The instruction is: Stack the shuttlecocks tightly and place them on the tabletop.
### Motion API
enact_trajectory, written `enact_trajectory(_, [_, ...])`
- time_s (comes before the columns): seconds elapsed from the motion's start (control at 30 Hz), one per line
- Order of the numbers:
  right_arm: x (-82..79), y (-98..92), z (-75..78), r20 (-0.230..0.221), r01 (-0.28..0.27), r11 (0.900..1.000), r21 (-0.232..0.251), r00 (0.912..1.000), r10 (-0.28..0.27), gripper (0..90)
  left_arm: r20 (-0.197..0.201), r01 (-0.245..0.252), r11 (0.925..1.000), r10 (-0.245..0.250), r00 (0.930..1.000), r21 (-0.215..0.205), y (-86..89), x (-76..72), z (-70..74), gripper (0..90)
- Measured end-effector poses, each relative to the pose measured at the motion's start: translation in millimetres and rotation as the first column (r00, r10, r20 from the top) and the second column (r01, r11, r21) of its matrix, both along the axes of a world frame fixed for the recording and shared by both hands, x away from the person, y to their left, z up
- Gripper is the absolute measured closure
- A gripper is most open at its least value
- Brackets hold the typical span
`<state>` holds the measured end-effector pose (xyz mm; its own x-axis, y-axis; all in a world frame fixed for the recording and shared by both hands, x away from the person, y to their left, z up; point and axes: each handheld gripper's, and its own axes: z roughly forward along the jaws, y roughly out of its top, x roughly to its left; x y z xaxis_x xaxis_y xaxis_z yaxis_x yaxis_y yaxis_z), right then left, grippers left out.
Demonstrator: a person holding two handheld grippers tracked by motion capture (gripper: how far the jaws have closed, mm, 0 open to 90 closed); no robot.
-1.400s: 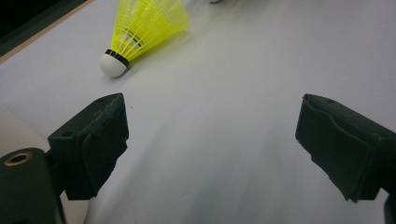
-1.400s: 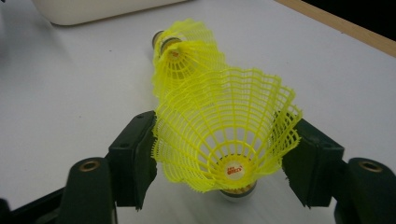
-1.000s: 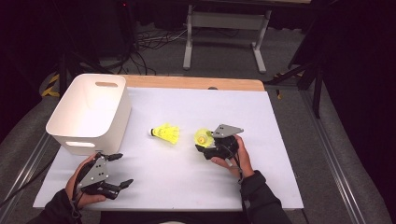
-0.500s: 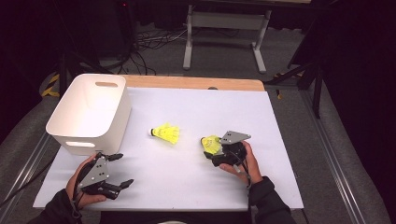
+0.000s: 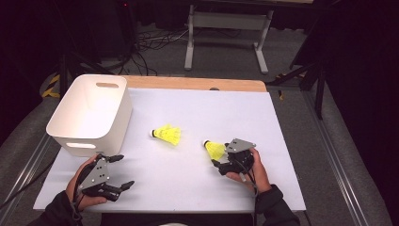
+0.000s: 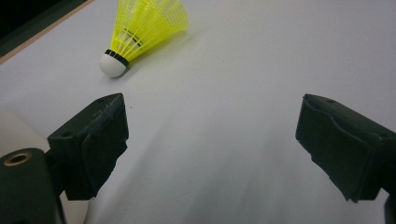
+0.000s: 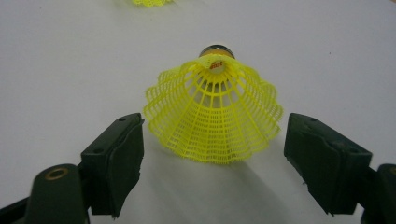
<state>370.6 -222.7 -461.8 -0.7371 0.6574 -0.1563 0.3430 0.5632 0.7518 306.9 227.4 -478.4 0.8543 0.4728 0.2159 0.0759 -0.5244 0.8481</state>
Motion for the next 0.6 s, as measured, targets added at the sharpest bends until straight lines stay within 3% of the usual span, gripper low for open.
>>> enact_trajectory(0.23, [-17.6,-6.1,10.1,0.031,0.060,0.998,-0.029,0.9978,-0.059,23.1,-0.002,-0.003,1.0000,0.003,1.0000,-0.007,1.3,-0.7,0.7,10.2])
enact_trajectory(0.3, [-24.1,-6.4,12.3,0.034,0.060,0.998,-0.016,0.9977,-0.059,25.2,0.003,-0.002,1.0000,0.002,1.0000,-0.003,1.4,-0.5,1.0,10.2])
enact_trajectory(0.47, [-37.0,2.3,10.3,0.015,0.008,1.000,0.000,0.9999,-0.008,29.9,0.010,-0.003,1.0000,0.003,0.9999,-0.003,1.1,-1.2,1.6,10.0])
enact_trajectory(0.6, [-36.3,12.7,5.5,-0.009,-0.013,1.000,0.020,0.9999,0.013,37.2,0.012,-0.003,1.0000,0.003,0.9999,0.001,1.4,-0.7,1.8,9.9])
